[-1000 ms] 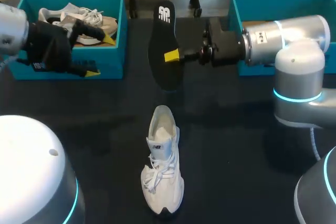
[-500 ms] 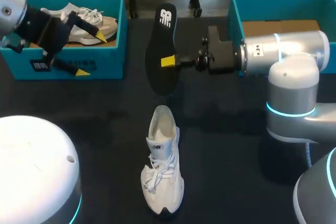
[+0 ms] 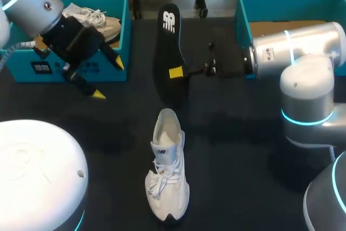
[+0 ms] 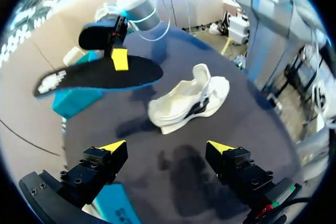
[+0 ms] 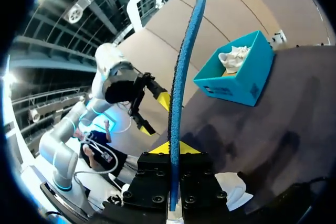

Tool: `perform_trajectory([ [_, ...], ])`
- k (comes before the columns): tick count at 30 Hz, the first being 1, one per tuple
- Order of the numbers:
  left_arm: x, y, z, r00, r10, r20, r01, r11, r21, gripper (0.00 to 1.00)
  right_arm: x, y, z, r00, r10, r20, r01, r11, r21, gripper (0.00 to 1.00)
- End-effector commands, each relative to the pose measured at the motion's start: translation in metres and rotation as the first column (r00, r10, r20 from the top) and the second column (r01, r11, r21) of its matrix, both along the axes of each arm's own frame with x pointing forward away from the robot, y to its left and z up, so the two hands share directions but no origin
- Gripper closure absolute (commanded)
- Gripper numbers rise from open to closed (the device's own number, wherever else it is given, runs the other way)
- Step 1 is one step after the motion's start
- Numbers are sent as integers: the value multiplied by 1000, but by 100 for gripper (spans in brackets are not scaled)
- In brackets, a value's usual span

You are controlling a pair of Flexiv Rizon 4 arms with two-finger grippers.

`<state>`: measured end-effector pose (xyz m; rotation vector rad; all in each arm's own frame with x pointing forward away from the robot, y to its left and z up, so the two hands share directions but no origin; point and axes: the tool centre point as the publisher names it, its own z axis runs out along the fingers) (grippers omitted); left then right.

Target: Take the shoe out of the shoebox, open the shoe tongue, remove and reinsert the insole, then place the shoe into the shoebox

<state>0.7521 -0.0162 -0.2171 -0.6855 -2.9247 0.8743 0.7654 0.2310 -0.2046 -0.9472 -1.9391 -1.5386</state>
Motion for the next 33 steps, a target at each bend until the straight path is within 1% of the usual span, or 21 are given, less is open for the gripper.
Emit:
perform_trajectory([
  [1,-14,8,-5,865,312,-394,-270,949,160,0,-19,1,-8,998,-47,32,47,999,1,100],
  [12,-14,8,-5,865,312,-394,-270,949,160,0,-19,1,-8,998,-47,32,47,999,1,100],
  [13,-18,2,-12,862,285,-418,-243,958,151,0,-19,1,-8,998,-47,45,47,999,4,100],
  [15,-24,-6,-23,854,317,-413,-265,948,179,0,-17,5,-14,996,-55,72,57,998,-16,100],
  [16,-27,-10,-31,861,306,-406,-245,950,195,0,-17,9,-19,995,-48,90,49,999,-8,100],
  [17,-32,-13,-34,872,290,-394,-233,954,187,0,-18,11,-22,994,-44,104,44,999,-3,100],
  [19,-39,-19,-40,892,292,-346,-230,950,210,0,-18,14,-29,991,-38,127,37,999,15,100],
  [21,-45,-22,-45,902,287,-322,-226,950,214,0,-18,17,-36,990,-43,136,42,999,10,100],
  [23,-52,-23,-48,919,262,-294,-214,959,185,0,-19,21,-43,989,-36,143,35,999,10,100],
  [25,-59,-23,-53,944,233,-231,-199,966,163,0,-21,24,-51,989,-31,145,31,1000,4,100],
  [26,-61,-22,-56,954,205,-217,-175,973,150,0,-21,24,-51,989,-31,145,31,1000,4,100],
  [28,-63,-19,-63,958,178,-225,-148,978,146,0,-21,24,-51,989,-31,145,31,1000,4,100],
  [33,-63,-19,-63,958,178,-225,-148,978,146,0,-21,24,-51,989,-31,145,31,1000,4,100],
])
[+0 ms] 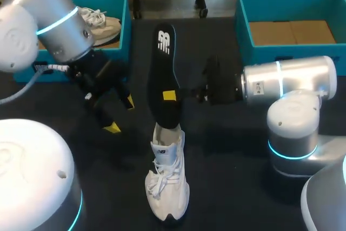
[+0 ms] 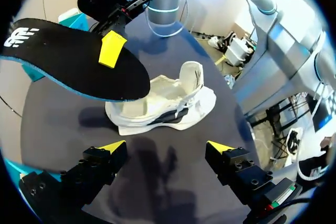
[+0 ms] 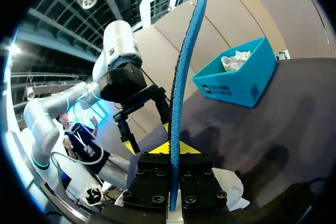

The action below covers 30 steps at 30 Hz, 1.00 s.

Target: Take the shoe out of the shoebox, open the shoe tongue, remove and reinsert the insole, then place the shoe into the shoebox

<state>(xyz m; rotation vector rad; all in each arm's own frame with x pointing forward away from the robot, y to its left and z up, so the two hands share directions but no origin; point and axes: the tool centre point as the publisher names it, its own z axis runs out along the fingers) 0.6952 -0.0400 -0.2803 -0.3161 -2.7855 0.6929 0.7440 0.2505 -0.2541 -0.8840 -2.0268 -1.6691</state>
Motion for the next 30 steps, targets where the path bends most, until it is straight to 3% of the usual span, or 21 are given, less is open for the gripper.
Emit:
perform_trajectory([
  [1,-6,5,0,999,16,31,-16,1000,-12,0,0,5,-1,1000,-4,0,4,1000,-4,100],
  [6,-6,5,0,999,16,31,-16,1000,-12,0,0,5,-1,1000,-4,0,4,1000,-4,100],
  [13,-2,-13,-34,997,-31,76,34,999,-41,0,-1,7,-16,1000,-2,9,2,1000,5,100],
  [21,-3,-26,-49,997,2,82,-1,1000,-23,0,-8,1,-22,999,-5,47,2,999,48,100],
  [30,-4,-26,-51,996,3,84,-2,1000,-10,0,-8,2,-24,999,-17,43,15,999,43,100],
])
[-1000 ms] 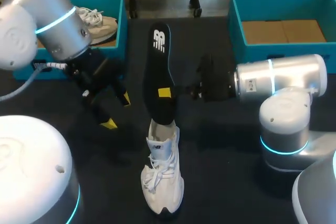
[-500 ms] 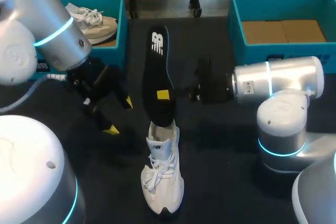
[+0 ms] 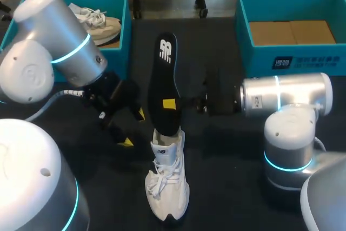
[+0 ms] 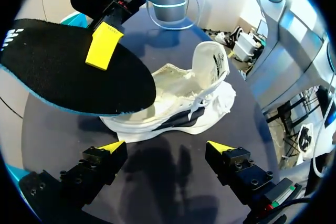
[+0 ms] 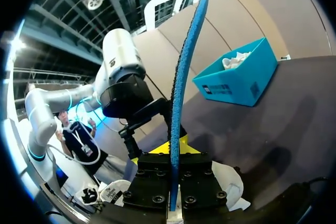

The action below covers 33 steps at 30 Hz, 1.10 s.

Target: Take the shoe out of the shoebox, open the shoe tongue, remove and reinsert the insole, then place the shoe into the shoebox

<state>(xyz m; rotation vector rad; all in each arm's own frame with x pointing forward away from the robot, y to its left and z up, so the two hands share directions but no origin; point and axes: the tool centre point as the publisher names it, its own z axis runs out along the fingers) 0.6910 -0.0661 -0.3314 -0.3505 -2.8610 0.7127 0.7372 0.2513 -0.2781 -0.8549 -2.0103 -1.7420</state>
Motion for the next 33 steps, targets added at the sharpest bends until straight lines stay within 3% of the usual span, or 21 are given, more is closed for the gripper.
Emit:
perform_trajectory([
  [1,0,0,0,1000,0,2,0,1000,1,0,-2,1,0,1000,-5,2,5,1000,1,100],
  [18,-1,-5,-20,996,67,54,-67,998,1,0,0,7,-9,1000,-4,23,3,999,35,100],
  [33,0,-5,-21,994,90,66,-90,996,-3,0,0,8,-10,999,0,33,-1,999,40,100],
])
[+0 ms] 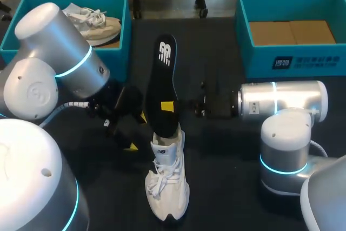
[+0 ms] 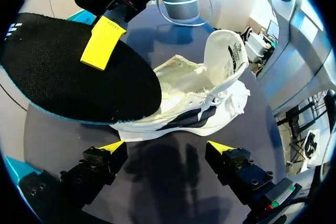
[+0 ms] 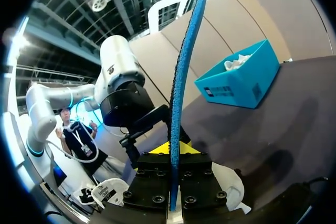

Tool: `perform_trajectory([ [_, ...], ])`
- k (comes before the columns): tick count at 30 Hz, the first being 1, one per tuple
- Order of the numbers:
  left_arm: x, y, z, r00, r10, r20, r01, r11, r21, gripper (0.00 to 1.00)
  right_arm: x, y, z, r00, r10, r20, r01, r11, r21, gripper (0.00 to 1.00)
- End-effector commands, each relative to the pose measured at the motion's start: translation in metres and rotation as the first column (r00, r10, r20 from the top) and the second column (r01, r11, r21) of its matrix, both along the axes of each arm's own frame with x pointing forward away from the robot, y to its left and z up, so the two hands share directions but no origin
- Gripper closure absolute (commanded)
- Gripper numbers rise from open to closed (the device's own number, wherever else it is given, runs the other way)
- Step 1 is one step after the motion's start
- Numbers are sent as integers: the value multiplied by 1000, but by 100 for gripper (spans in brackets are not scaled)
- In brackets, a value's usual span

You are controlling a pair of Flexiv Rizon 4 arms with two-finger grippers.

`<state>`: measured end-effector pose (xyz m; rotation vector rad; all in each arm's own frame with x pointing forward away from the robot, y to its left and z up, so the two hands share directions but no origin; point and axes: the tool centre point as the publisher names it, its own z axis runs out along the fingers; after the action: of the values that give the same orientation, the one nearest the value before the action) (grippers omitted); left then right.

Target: Take the shoe out of the shoebox, open the shoe tongue, remove and reinsert the insole, then place the shoe into the shoebox

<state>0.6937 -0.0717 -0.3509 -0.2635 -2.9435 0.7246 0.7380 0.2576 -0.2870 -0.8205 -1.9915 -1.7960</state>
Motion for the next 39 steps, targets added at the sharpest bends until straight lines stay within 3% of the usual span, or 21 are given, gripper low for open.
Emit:
perform_trajectory([
  [1,-1,0,-2,1000,14,10,-14,1000,-2,0,0,2,-2,1000,0,4,0,1000,5,100],
  [20,-1,-1,-5,999,49,-1,-49,998,-26,0,8,0,-2,999,19,40,-20,999,28,100],
  [39,-1,-1,-5,999,49,-1,-49,998,-26,0,13,0,-14,998,61,0,-61,998,24,100],
])
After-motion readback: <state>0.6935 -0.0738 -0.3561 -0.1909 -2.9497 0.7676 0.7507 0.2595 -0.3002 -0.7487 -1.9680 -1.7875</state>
